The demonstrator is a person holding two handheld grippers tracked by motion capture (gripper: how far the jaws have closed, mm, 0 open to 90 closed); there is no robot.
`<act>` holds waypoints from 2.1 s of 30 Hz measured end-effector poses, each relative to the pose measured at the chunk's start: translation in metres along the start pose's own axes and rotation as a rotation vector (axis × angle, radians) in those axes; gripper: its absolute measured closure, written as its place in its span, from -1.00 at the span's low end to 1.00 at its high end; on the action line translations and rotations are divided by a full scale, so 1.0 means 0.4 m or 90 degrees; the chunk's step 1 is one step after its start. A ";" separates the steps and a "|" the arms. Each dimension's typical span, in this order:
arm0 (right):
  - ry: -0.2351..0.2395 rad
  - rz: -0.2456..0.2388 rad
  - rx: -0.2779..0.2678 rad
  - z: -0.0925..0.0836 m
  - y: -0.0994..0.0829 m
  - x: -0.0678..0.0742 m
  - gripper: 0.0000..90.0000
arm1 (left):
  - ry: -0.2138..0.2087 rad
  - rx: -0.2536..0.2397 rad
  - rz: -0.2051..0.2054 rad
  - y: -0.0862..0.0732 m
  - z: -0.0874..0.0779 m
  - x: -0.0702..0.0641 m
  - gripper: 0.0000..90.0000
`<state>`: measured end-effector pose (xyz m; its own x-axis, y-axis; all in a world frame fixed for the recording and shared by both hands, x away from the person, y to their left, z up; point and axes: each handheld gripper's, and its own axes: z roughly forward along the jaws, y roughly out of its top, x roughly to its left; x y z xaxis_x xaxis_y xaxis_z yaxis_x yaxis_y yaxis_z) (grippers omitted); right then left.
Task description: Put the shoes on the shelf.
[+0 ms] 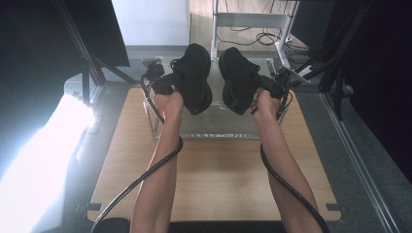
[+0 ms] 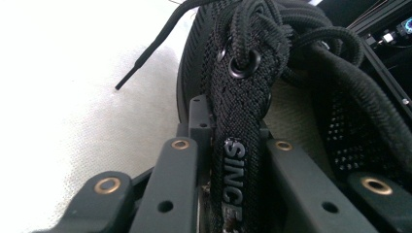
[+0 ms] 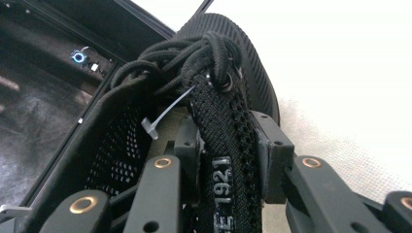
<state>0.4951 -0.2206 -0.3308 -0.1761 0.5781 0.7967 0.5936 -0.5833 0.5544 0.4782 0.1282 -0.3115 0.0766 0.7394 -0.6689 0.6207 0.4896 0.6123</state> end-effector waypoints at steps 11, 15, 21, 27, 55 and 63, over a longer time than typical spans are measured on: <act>0.016 0.001 -0.004 0.010 -0.008 0.009 0.38 | -0.008 0.011 0.017 0.005 0.013 -0.008 0.53; 0.035 0.013 -0.003 0.016 -0.011 0.010 0.23 | -0.024 0.018 0.031 0.003 0.023 -0.018 0.34; 0.081 0.030 -0.002 0.023 -0.013 0.004 -0.09 | -0.047 0.019 0.038 0.003 0.029 -0.020 0.07; 0.115 0.045 0.001 0.025 -0.015 0.001 -0.28 | -0.065 0.019 0.059 0.002 0.034 -0.027 -0.16; 0.158 0.061 0.007 -0.032 -0.025 -0.059 -0.23 | -0.182 -0.053 0.032 -0.007 -0.053 0.045 -0.40; 0.196 0.058 0.019 -0.072 -0.050 -0.089 -0.23 | -0.219 -0.072 0.041 -0.040 -0.107 0.098 -0.48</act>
<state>0.4666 -0.2458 -0.3633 -0.3476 0.3220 0.8806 0.6397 -0.6052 0.4738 0.4376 0.1691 -0.3295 0.3826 0.5817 -0.7178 0.5178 0.5085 0.6880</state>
